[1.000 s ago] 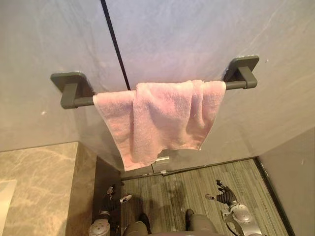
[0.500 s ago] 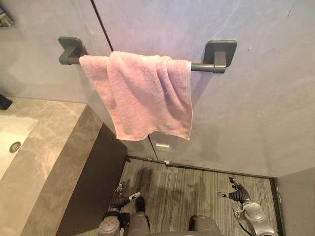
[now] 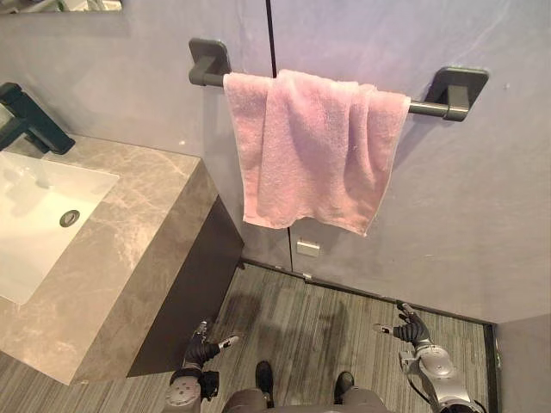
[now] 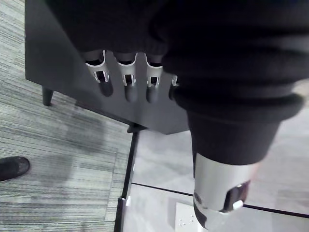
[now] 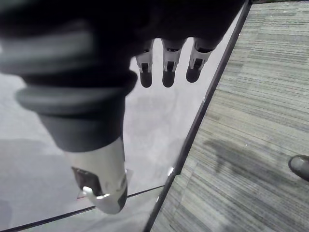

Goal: Organize washtable

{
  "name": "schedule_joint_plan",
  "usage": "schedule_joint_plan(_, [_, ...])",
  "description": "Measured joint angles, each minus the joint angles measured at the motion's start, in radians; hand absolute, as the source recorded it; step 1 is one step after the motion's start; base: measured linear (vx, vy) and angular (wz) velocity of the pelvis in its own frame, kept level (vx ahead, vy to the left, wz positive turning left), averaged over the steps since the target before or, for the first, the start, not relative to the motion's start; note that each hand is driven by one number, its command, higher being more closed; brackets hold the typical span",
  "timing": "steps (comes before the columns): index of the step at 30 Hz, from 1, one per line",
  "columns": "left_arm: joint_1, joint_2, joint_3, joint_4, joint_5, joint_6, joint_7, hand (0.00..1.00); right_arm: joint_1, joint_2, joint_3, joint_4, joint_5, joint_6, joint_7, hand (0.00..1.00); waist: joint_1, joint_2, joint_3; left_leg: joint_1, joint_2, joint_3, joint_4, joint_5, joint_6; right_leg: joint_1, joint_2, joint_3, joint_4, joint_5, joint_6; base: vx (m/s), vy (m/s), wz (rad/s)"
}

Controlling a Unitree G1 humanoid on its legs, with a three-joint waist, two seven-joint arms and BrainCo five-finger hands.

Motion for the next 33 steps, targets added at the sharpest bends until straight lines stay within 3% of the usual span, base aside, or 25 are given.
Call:
schedule_joint_plan(11, [0.005, -0.001, 0.003, 0.023, 0.001, 0.002, 0.000, 0.00, 0.001, 0.021, 0.002, 0.044, -0.001, 0.012, -0.007, 0.00, 0.001, -0.007, 0.002, 0.036, 0.007, 0.022, -0.033, 0.019, 0.000, 0.008, 0.016, 0.031, -0.006, 0.017, -0.006, -0.02, -0.002, -0.08])
schedule_joint_plan(14, [0.006, -0.001, 0.004, 0.028, 0.001, 0.002, 0.001, 0.00, 0.000, 0.037, 0.011, 0.044, -0.001, 0.012, -0.008, 0.00, 0.003, -0.022, 0.007, 0.047, 0.002, 0.023, -0.033, 0.018, 0.000, -0.015, -0.001, 0.036, 0.068, -0.022, -0.006, -0.01, -0.004, 0.03])
schedule_joint_plan(22, [0.002, -0.010, 0.033, 0.007, -0.001, 0.002, 0.003, 0.00, 0.004, 0.047, 0.010, 0.040, 0.006, 0.013, -0.022, 0.00, 0.010, -0.042, 0.010, -0.031, 0.001, -0.056, 0.012, 0.025, 0.000, -0.015, -0.012, -0.064, 0.070, -0.054, -0.002, 0.01, -0.022, 0.38])
schedule_joint_plan(23, [0.000, -0.010, 0.035, -0.019, -0.001, 0.004, 0.005, 0.00, 0.005, 0.047, 0.009, 0.017, 0.020, 0.013, -0.024, 0.00, 0.025, -0.045, 0.010, -0.065, -0.003, -0.057, 0.047, 0.027, 0.001, -0.015, -0.018, -0.091, 0.074, -0.056, -0.010, 0.02, -0.014, 0.66])
schedule_joint_plan(25, [-0.003, -0.011, 0.032, -0.073, -0.002, 0.009, 0.012, 0.00, -0.001, 0.045, 0.006, -0.023, 0.038, 0.013, -0.025, 0.00, 0.027, -0.050, 0.009, -0.147, -0.014, -0.045, 0.124, 0.055, 0.018, -0.031, -0.021, -0.109, 0.078, -0.052, -0.027, -0.03, -0.022, 0.86])
schedule_joint_plan(26, [-0.004, -0.012, 0.023, -0.112, -0.003, 0.009, 0.021, 0.00, -0.001, 0.042, 0.000, -0.053, 0.044, 0.013, -0.028, 0.00, 0.023, -0.053, 0.010, -0.169, -0.015, -0.041, 0.107, 0.100, 0.021, -0.038, -0.034, -0.112, 0.058, -0.030, -0.059, -0.07, 0.008, 0.88])
schedule_joint_plan(29, [-0.009, -0.014, 0.030, -0.112, -0.010, 0.014, 0.020, 0.00, -0.033, 0.045, -0.004, -0.071, 0.049, 0.011, -0.045, 0.00, 0.023, -0.066, 0.021, -0.193, 0.044, 0.132, 0.465, -0.124, 0.046, -0.015, -0.049, -0.167, 0.069, -0.027, -0.059, -0.04, -0.014, 0.49])
schedule_joint_plan(30, [-0.014, -0.017, 0.030, -0.101, -0.011, 0.013, 0.019, 0.00, -0.041, 0.037, -0.021, -0.073, 0.050, 0.010, -0.046, 0.00, 0.004, -0.040, 0.019, -0.182, 0.071, 0.169, 0.514, -0.138, 0.016, -0.017, -0.045, -0.198, 0.123, -0.029, -0.062, -0.04, -0.032, 0.55])
schedule_joint_plan(31, [-0.023, -0.017, 0.028, -0.098, -0.011, 0.014, 0.019, 0.00, -0.049, 0.031, -0.027, -0.071, 0.050, 0.011, -0.047, 0.00, -0.006, -0.032, 0.021, -0.185, 0.058, 0.173, 0.495, -0.127, 0.022, -0.040, -0.050, -0.202, 0.162, -0.037, -0.070, -0.19, 0.004, 0.93])
schedule_joint_plan(32, [-0.051, -0.013, 0.014, -0.098, -0.011, 0.010, 0.019, 0.00, -0.051, 0.019, -0.037, -0.065, 0.051, 0.012, -0.046, 0.00, -0.033, -0.022, 0.008, -0.163, 0.036, 0.125, 0.336, -0.093, 0.005, -0.103, -0.019, -0.162, 0.138, -0.048, -0.068, -0.18, -0.001, 1.16])
schedule_joint_plan(33, [-0.083, 0.013, 0.005, -0.091, -0.011, 0.008, 0.019, 0.00, -0.044, 0.022, -0.045, -0.052, 0.052, 0.008, -0.047, 0.00, -0.057, -0.057, 0.007, -0.131, -0.008, 0.087, 0.277, -0.101, 0.007, -0.102, -0.026, -0.146, 0.034, 0.021, -0.099, -0.18, -0.028, 1.20])
